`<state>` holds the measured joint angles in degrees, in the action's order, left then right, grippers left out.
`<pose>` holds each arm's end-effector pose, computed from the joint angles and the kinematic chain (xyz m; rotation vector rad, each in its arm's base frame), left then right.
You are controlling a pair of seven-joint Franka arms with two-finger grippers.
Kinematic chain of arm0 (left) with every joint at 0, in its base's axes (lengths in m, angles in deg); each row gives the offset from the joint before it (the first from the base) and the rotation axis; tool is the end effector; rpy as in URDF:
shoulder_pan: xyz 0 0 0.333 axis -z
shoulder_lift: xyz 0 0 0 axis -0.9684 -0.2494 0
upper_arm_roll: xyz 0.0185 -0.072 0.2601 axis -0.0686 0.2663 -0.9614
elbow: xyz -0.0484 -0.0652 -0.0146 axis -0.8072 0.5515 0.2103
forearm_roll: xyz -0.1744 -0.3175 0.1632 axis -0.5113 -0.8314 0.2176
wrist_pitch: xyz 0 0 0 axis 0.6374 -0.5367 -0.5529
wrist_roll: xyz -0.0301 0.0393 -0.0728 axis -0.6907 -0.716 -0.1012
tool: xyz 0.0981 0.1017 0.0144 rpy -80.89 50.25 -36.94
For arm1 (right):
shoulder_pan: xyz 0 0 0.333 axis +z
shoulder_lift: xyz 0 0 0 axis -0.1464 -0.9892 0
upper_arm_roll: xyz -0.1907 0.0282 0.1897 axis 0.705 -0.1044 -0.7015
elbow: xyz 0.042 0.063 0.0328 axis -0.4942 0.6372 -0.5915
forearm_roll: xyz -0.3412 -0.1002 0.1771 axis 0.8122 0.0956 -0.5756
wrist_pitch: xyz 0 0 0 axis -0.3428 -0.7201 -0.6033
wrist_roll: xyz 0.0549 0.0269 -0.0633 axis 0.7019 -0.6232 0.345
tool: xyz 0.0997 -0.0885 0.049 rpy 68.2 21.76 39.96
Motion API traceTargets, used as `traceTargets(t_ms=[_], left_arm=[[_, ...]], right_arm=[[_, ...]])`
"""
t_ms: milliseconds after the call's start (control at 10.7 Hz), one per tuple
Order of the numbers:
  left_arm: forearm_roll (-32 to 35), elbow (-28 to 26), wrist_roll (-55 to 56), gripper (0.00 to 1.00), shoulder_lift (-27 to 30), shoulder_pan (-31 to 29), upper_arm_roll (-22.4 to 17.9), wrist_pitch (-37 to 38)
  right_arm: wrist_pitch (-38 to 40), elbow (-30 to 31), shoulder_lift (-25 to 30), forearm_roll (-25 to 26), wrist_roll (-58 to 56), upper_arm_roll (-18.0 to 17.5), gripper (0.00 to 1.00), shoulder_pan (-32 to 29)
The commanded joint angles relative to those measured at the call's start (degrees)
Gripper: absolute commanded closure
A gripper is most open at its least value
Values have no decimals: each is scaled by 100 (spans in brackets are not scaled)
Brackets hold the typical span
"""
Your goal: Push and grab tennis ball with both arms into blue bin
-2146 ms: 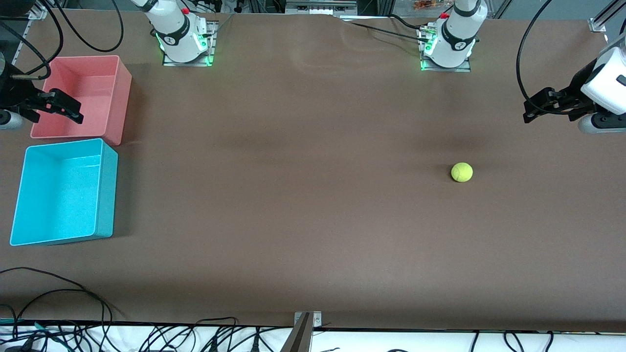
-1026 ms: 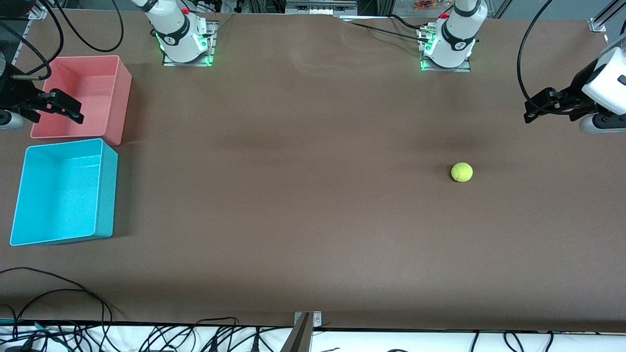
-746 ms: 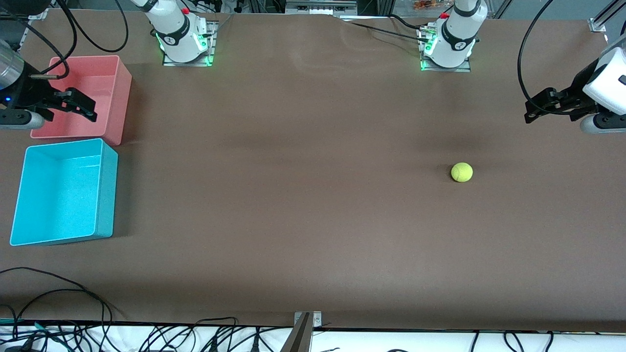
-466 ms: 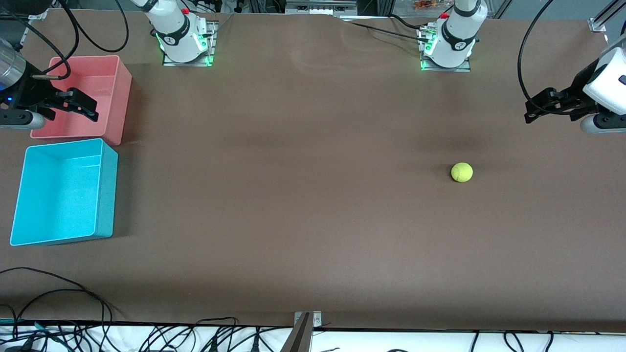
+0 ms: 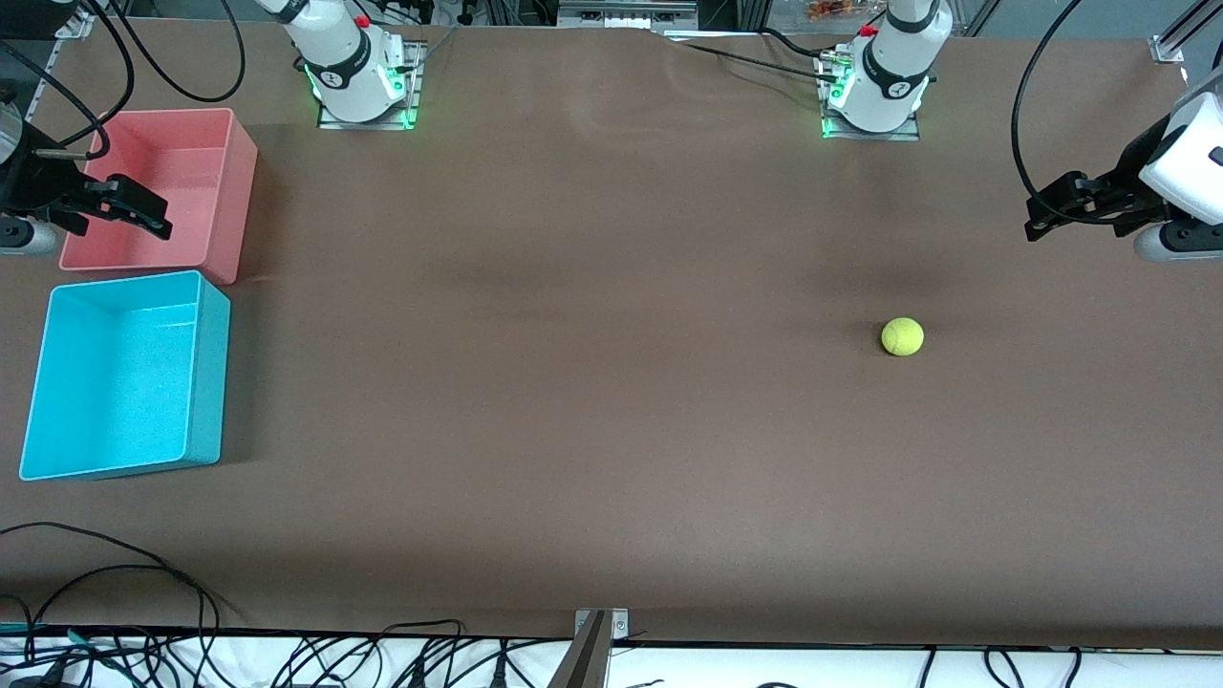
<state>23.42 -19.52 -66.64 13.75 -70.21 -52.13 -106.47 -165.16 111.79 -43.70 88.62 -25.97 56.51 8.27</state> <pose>0.5561 -0.0271 0.5454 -3.1072 -0.0946 0.1070 0.5521 -0.0115 0.5087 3.0980 -0.0313 -0.0484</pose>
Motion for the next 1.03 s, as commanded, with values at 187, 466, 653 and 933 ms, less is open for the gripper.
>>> traceTargets(t_ms=[187,466,653,933], left_arm=[[48,123,-27,0,-34,1,4,77],[48,123,-27,0,-34,1,4,77],[48,123,-27,0,-34,1,4,77],[48,114,-36,0,-34,1,4,86]], right_arm=[[-9,50,27,-20,-103,2,0,-12],[-9,59,27,-38,-103,11,0,-12],[0,50,27,-29,-112,63,0,-20],[-26,50,27,-38,-270,186,0,-20]])
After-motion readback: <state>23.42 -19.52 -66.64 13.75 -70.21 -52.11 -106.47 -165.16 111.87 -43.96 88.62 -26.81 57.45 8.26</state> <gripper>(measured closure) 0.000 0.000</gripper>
